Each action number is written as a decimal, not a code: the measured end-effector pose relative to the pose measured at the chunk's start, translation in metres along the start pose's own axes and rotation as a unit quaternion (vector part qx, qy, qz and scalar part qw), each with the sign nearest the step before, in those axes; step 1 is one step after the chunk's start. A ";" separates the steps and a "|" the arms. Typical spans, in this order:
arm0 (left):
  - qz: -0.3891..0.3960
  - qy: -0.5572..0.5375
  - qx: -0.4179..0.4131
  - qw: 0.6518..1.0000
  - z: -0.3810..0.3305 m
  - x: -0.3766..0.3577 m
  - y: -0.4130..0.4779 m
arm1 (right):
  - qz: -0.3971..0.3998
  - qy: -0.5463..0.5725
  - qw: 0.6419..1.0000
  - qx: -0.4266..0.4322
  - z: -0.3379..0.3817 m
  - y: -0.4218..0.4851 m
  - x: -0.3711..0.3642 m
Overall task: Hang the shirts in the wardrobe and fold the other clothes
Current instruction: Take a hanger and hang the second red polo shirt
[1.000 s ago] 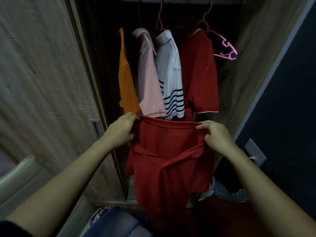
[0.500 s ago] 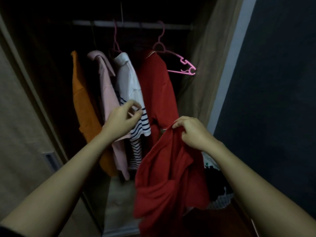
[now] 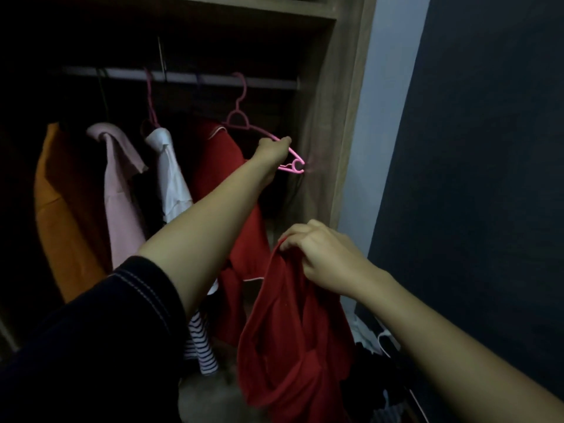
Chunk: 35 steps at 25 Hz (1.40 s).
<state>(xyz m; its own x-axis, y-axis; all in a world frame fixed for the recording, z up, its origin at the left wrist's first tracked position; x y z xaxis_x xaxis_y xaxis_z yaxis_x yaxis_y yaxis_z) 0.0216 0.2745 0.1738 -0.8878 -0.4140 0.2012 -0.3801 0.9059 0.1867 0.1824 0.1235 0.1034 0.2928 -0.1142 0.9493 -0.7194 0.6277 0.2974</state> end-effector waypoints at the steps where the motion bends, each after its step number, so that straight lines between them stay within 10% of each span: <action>1: -0.005 -0.019 0.024 1.000 0.001 -0.007 0.010 | 0.001 0.003 1.000 0.003 -0.005 0.002 0.002; 22: 0.044 -0.265 0.044 0.962 -0.043 0.011 -0.045 | -0.046 0.104 0.993 0.026 -0.015 -0.007 -0.014; 30: -0.063 0.013 -0.029 0.997 0.039 0.108 -0.169 | -0.017 0.085 0.996 0.030 0.027 0.005 -0.048; 35: -0.108 0.231 -0.160 0.954 0.123 0.209 -0.246 | -0.013 0.124 0.992 -0.027 0.050 0.007 -0.078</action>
<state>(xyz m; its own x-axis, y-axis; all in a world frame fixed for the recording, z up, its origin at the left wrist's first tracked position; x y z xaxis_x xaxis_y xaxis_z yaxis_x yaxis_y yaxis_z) -0.1030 -0.0239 0.0514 -0.5600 -0.6500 0.5136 -0.3774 0.7521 0.5403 0.1230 0.0983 0.0369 0.4620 0.0585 0.8849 -0.6763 0.6688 0.3089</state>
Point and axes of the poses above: each hand's wrist, its own y-axis towards the middle knuckle, its own x-axis out of the back of the hand, z = x × y, the point moved 1 cm from there along y, towards the middle knuckle, and after that the axes turned 3 degrees about y, right-handed, at the moved point
